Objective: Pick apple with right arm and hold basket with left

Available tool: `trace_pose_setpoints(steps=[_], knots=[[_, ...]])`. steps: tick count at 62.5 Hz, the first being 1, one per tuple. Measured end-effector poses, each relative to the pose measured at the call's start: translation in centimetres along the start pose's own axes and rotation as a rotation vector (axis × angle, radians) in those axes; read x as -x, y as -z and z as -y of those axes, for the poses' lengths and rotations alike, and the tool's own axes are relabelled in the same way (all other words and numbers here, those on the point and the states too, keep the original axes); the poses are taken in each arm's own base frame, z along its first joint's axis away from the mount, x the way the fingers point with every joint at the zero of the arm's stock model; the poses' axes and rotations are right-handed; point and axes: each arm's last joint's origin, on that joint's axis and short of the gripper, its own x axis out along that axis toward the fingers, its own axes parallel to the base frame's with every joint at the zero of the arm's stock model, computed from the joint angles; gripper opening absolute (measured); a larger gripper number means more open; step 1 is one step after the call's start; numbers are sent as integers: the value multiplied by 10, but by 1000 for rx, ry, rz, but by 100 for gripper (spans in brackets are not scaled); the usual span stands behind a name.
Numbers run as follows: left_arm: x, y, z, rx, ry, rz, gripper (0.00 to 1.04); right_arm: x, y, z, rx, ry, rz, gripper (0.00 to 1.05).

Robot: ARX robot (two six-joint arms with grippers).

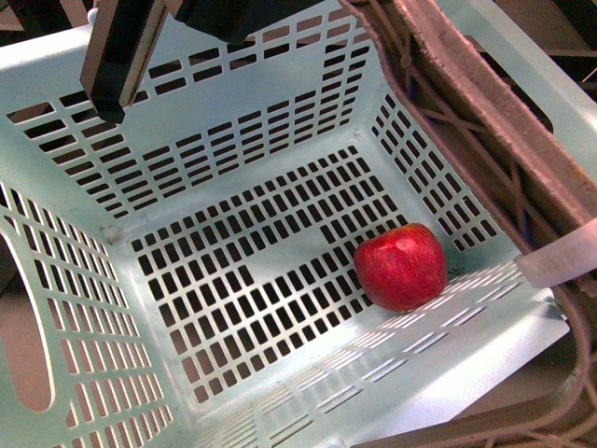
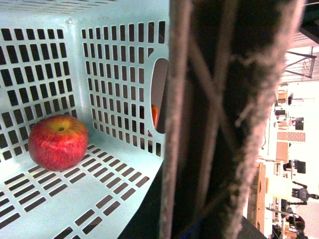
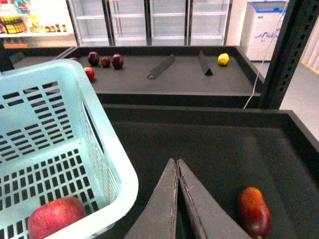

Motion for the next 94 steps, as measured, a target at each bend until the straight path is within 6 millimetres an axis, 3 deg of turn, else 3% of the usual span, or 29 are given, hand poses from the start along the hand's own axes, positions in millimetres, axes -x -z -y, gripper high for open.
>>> trace_pose_setpoints(steps=[11, 20, 30, 39, 46, 59, 74, 83, 94], knots=[[0, 0, 0, 3, 0, 0, 6, 0, 0, 0, 0, 0, 2, 5], [0, 0, 0, 1, 0, 0, 6, 0, 0, 0, 0, 0, 2, 30], [1, -3, -1, 142, -143, 330, 6, 0, 0, 0, 0, -2, 2, 56], [9, -31, -10, 203, -166, 515, 6, 0, 0, 0, 0, 0, 3, 78], [18, -55, -30, 306, -145, 580, 6, 0, 0, 0, 0, 0, 2, 97], [24, -82, -82, 502, -156, 625, 6, 0, 0, 0, 0, 0, 2, 96], [11, -91, -127, 571, -269, 600, 6, 0, 0, 0, 0, 0, 2, 96], [7, -86, -147, 602, -323, 569, 6, 0, 0, 0, 0, 0, 2, 96], [11, -81, -155, 623, -337, 555, 6, 0, 0, 0, 0, 0, 2, 96]])
